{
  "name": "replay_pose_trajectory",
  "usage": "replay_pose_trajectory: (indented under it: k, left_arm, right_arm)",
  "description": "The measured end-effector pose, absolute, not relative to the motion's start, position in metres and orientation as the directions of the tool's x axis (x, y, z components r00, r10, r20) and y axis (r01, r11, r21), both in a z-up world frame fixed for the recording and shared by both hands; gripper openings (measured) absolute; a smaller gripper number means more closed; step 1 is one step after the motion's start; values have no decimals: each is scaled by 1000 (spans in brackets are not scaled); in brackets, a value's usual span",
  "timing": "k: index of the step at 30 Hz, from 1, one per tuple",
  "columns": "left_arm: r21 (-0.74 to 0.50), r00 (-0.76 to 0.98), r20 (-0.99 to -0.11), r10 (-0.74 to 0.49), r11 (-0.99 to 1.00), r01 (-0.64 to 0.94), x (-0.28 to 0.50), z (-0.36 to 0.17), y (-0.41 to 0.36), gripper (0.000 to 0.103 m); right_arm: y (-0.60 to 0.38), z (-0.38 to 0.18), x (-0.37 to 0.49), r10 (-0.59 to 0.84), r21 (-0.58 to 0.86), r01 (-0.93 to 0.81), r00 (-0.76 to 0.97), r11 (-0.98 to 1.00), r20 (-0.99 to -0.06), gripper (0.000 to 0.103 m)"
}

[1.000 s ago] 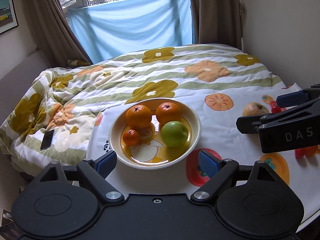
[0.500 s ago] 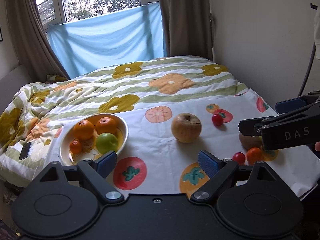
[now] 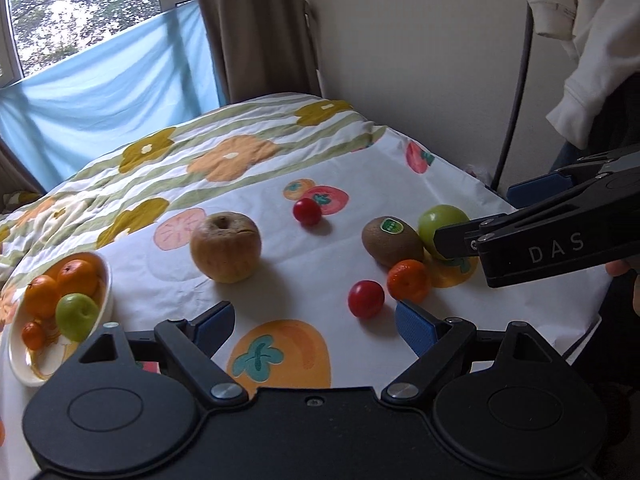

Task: Organize fruits
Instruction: 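Move both tools back toward the remaining fruit on the sheet, then grasp a red cherry tomato with the left tool while the right tool grasps a tangerine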

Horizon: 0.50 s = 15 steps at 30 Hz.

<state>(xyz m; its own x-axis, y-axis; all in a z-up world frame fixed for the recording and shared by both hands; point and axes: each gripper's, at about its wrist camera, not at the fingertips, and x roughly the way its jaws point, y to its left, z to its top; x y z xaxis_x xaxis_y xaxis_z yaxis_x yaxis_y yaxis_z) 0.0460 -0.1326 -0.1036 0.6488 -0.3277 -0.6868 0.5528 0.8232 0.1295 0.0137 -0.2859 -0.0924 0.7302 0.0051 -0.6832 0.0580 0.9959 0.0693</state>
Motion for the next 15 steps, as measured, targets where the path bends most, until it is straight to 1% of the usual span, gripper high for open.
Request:
replay_pose_trajectory:
  k: [1, 3, 7, 8, 13, 15]
  left_arm:
    - [131, 640, -690, -339, 811, 571, 49, -108, -136, 86]
    - [140, 622, -695, -360, 781, 609, 55, -118, -142, 84]
    - [170, 588, -706, -396, 710, 683, 64, -135, -155, 78]
    - [173, 578, -709, -405, 694, 698, 68, -140, -158, 74]
    - [173, 531, -732, -427, 637, 751, 80, -155, -167, 62]
    - [181, 528, -734, -428, 625, 759, 83, -158, -169, 60]
  right_arm:
    - [-289, -98, 13, -8, 76, 81, 732, 994, -681, 100]
    - [-293, -107, 12, -18, 98, 116, 733, 988, -680, 100]
    - [-298, -125, 14, -11, 158, 165, 726, 974, -687, 92]
    - [-298, -128, 15, -15, 159, 172, 724, 972, -690, 90]
    - [-294, -139, 18, -16, 174, 188, 722, 967, -691, 89]
    - [-292, -142, 20, -20, 182, 202, 721, 962, -692, 88]
